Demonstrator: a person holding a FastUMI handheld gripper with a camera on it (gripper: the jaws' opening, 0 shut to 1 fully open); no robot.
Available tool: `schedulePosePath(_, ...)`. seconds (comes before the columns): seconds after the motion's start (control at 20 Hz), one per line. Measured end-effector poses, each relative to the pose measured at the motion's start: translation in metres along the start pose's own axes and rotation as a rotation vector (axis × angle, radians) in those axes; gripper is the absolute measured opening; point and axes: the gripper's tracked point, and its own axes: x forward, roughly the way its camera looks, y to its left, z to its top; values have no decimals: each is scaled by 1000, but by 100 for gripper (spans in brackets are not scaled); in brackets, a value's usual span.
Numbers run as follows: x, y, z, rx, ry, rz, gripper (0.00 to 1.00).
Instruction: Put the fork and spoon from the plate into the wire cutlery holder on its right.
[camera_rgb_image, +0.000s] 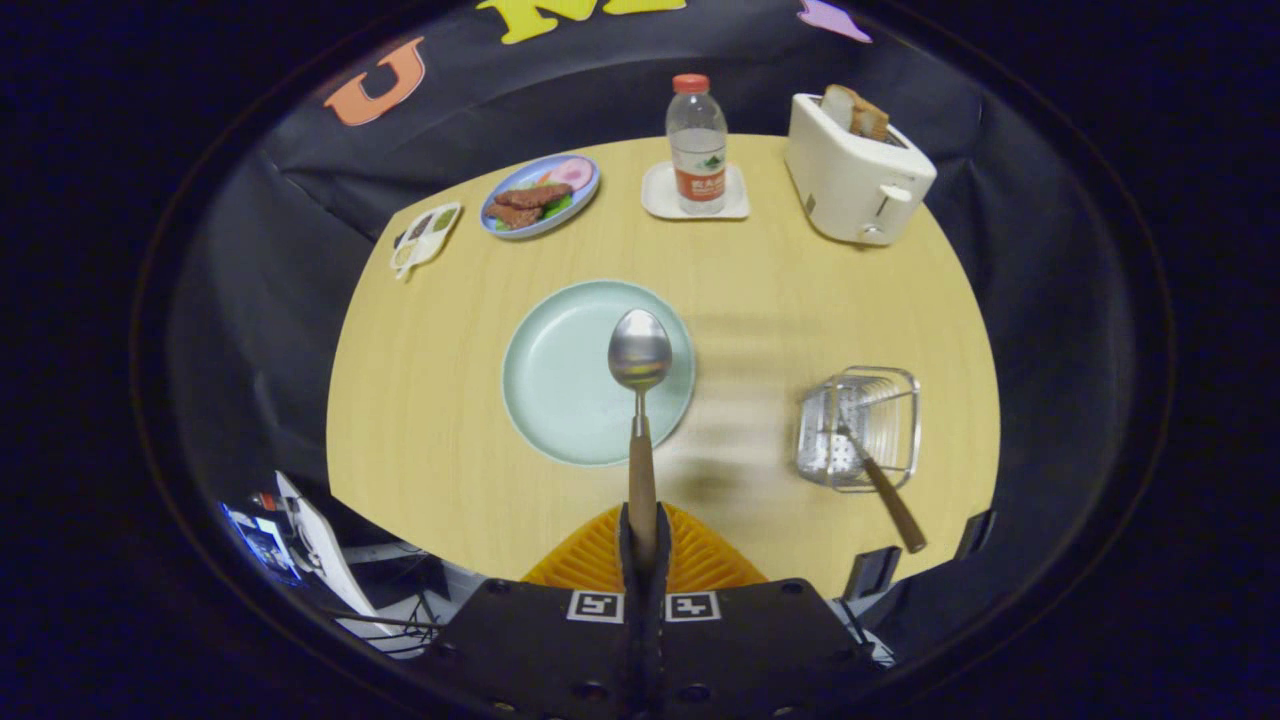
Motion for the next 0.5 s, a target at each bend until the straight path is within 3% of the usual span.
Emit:
schedulePosePath(0.25,-37,-69,7,48,13,-41,0)
schedulePosePath(0.5,-44,-119,-10,81,85,-73,0)
